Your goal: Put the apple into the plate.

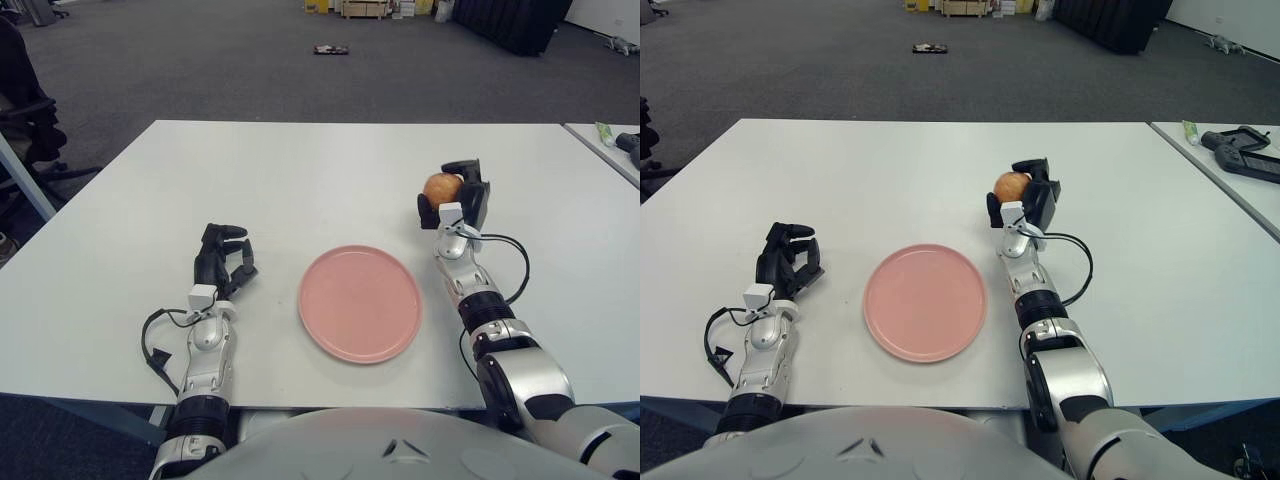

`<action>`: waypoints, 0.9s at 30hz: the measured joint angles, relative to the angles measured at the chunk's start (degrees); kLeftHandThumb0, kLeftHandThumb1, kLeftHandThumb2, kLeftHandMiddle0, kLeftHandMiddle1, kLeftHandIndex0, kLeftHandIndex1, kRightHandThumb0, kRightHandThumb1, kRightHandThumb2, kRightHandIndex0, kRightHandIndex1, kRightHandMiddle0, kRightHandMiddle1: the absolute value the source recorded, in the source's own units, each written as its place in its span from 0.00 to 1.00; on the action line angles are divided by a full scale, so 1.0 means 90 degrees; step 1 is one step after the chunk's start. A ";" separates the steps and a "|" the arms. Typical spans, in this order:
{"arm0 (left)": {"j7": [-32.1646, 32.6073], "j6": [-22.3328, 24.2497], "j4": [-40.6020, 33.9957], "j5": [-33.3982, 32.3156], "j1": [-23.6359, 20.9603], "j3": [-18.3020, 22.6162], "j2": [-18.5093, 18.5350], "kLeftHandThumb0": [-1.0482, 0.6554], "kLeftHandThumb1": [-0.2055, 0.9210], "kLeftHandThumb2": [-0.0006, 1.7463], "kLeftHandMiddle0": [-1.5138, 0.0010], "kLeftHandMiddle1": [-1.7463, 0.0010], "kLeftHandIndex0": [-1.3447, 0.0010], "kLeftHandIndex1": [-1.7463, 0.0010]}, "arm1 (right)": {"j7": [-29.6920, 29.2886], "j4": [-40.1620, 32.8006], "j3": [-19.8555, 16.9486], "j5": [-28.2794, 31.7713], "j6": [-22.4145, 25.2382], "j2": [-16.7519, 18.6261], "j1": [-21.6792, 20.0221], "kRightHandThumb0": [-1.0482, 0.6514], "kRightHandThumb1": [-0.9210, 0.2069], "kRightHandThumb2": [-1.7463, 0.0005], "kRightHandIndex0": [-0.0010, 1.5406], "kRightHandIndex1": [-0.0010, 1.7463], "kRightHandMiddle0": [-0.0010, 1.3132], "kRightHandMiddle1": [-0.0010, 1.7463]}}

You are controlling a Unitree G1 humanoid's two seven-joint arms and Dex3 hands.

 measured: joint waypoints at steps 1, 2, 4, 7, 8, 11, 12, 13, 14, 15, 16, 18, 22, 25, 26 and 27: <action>0.0000 0.0000 -0.0001 0.0000 0.0001 -0.0002 -0.0001 0.38 0.72 0.55 0.58 0.00 0.71 0.00 | 0.0103 -0.0227 0.0039 -0.0011 0.0044 0.0022 0.0084 0.61 0.90 0.00 0.63 0.93 0.53 1.00; 0.0000 0.0000 -0.0002 0.0000 0.0001 -0.0004 -0.0001 0.38 0.72 0.55 0.58 0.00 0.71 0.00 | 0.0195 -0.0449 0.0068 -0.0015 0.0086 0.0045 0.0160 0.61 0.91 0.00 0.63 0.93 0.53 1.00; 0.0000 0.0000 0.0000 -0.0001 0.0001 -0.0005 -0.0001 0.38 0.72 0.55 0.58 0.00 0.71 0.00 | 0.0379 -0.0864 0.0140 -0.0030 0.0165 0.0104 0.0302 0.61 0.91 0.00 0.63 0.92 0.53 1.00; 0.0000 0.0000 0.0011 -0.0001 -0.0002 -0.0009 -0.0005 0.38 0.72 0.55 0.58 0.00 0.71 0.00 | 0.0753 -0.1490 0.0267 -0.0043 0.0297 0.0131 0.0550 0.61 0.91 0.00 0.63 0.92 0.53 1.00; 0.0000 -0.0001 0.0010 -0.0002 -0.0002 -0.0009 -0.0007 0.38 0.72 0.55 0.58 0.00 0.71 0.00 | 0.0902 -0.1699 0.0319 -0.0047 0.0313 0.0130 0.0636 0.61 0.91 0.00 0.63 0.92 0.53 1.00; 0.0000 -0.0004 0.0015 -0.0008 -0.0003 -0.0007 -0.0007 0.38 0.72 0.55 0.58 0.00 0.71 0.00 | 0.1343 -0.2252 0.0501 -0.0062 0.0314 0.0123 0.0896 0.61 0.91 0.00 0.63 0.92 0.53 1.00; 0.0000 -0.0004 0.0018 -0.0008 -0.0003 -0.0006 -0.0007 0.38 0.72 0.55 0.58 0.00 0.71 0.00 | 0.1493 -0.2408 0.0556 -0.0061 0.0312 0.0120 0.0990 0.61 0.91 0.00 0.63 0.92 0.53 1.00; 0.0000 -0.0004 0.0021 -0.0008 -0.0003 -0.0005 -0.0007 0.38 0.72 0.55 0.58 0.00 0.71 0.00 | 0.1632 -0.2554 0.0614 -0.0061 0.0311 0.0118 0.1072 0.61 0.91 0.00 0.63 0.92 0.53 1.00; 0.0000 -0.0004 0.0023 -0.0007 -0.0004 -0.0005 -0.0007 0.38 0.72 0.55 0.57 0.00 0.71 0.00 | 0.1776 -0.2682 0.0665 -0.0059 0.0312 0.0117 0.1158 0.61 0.91 0.00 0.63 0.92 0.53 1.00; 0.0000 -0.0004 0.0024 -0.0007 -0.0004 -0.0005 -0.0007 0.38 0.72 0.55 0.57 0.00 0.71 0.00 | 0.1895 -0.2800 0.0717 -0.0060 0.0313 0.0116 0.1238 0.61 0.91 0.00 0.63 0.92 0.53 1.00; 0.0000 -0.0005 0.0023 -0.0008 -0.0004 -0.0005 -0.0007 0.38 0.72 0.55 0.57 0.00 0.71 0.00 | 0.2030 -0.2910 0.0768 -0.0060 0.0317 0.0115 0.1323 0.61 0.91 0.00 0.63 0.92 0.53 1.00; 0.0000 -0.0005 0.0023 -0.0008 -0.0004 -0.0006 -0.0007 0.38 0.72 0.55 0.57 0.00 0.71 0.00 | 0.2271 -0.3094 0.0862 -0.0068 0.0339 0.0109 0.1467 0.61 0.91 0.00 0.63 0.92 0.53 1.00; 0.0000 -0.0005 0.0022 -0.0011 -0.0004 -0.0006 -0.0008 0.38 0.71 0.56 0.57 0.00 0.70 0.00 | 0.2767 -0.3336 0.1023 -0.0088 0.0374 0.0066 0.1670 0.61 0.91 0.00 0.63 0.92 0.53 1.00; 0.0000 -0.0005 0.0021 -0.0012 -0.0003 -0.0006 -0.0008 0.38 0.70 0.56 0.56 0.00 0.70 0.00 | 0.3160 -0.3450 0.1078 -0.0033 0.0376 -0.0022 0.1720 0.61 0.91 0.00 0.63 0.92 0.53 1.00; 0.0000 -0.0005 0.0020 -0.0012 -0.0003 -0.0006 -0.0009 0.38 0.70 0.56 0.56 0.00 0.70 0.00 | 0.3387 -0.3498 0.1103 0.0021 0.0377 -0.0083 0.1728 0.61 0.91 0.00 0.63 0.92 0.53 1.00; 0.0000 -0.0005 0.0020 -0.0012 -0.0003 -0.0006 -0.0009 0.38 0.70 0.57 0.56 0.00 0.70 0.00 | 0.3560 -0.3536 0.1132 0.0049 0.0377 -0.0146 0.1729 0.61 0.91 0.00 0.64 0.92 0.53 1.00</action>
